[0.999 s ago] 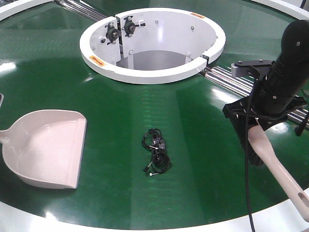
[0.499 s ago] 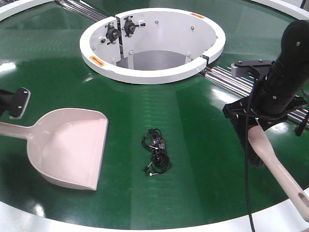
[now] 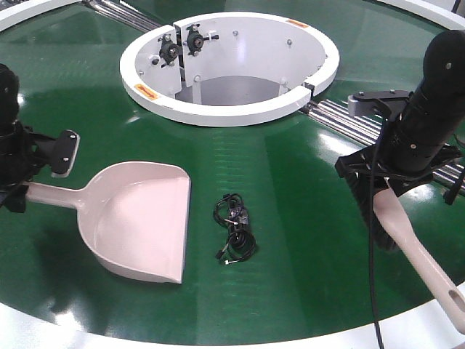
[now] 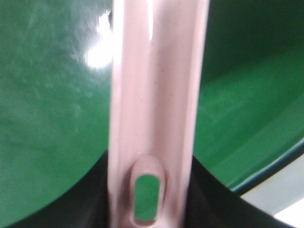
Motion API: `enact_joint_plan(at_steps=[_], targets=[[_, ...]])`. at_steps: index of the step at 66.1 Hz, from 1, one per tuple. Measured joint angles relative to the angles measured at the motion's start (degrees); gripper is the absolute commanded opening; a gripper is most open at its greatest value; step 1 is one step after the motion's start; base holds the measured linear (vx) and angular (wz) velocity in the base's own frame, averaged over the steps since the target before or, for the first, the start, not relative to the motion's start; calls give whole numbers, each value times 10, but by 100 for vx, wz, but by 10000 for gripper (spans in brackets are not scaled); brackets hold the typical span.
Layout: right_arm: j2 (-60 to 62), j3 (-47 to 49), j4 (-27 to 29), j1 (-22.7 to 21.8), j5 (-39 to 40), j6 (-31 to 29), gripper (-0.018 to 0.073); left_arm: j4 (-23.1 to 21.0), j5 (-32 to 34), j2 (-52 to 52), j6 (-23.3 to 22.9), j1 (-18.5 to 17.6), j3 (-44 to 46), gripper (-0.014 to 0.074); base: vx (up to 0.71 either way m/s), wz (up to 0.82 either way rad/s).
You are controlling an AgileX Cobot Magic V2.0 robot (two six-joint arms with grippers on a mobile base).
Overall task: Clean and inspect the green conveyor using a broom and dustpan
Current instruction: 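Grasp the dustpan handle with the left gripper and drag it toward the cable, then hold the dustpan still beside the black cable with the left gripper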
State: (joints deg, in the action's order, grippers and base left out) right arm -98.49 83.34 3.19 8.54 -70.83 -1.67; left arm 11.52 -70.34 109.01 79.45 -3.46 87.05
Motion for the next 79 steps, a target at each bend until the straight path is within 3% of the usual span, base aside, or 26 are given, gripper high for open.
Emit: enact_joint_plan(at_steps=[38,79], targets=[[0,0,0,0,0,0,-3,-25,0,0,-21,-39,0,-8,0,0],[0,0,0,0,0,0,-3,-42,0,0,-22,-40,0,-7,0,0]])
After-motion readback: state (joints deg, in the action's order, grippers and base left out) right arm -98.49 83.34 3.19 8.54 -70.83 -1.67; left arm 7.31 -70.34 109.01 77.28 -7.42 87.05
